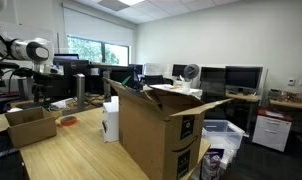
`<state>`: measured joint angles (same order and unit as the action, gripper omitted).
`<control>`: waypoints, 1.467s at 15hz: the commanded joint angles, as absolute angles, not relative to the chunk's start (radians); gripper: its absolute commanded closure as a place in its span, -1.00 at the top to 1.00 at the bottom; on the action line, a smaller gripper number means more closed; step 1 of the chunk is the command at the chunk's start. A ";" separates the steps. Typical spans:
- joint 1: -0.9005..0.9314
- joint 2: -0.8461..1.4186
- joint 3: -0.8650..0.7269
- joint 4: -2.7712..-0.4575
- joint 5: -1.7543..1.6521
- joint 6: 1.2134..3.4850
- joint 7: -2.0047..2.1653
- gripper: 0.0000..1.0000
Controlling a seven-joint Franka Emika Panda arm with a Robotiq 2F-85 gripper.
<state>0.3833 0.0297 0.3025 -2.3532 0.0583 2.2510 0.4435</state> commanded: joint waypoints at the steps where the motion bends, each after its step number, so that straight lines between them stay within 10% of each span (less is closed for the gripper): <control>1: 0.370 -0.019 0.316 -2.390 0.088 2.225 0.460 1.00; 22: 0.368 -0.015 0.327 -2.371 0.067 2.208 0.444 1.00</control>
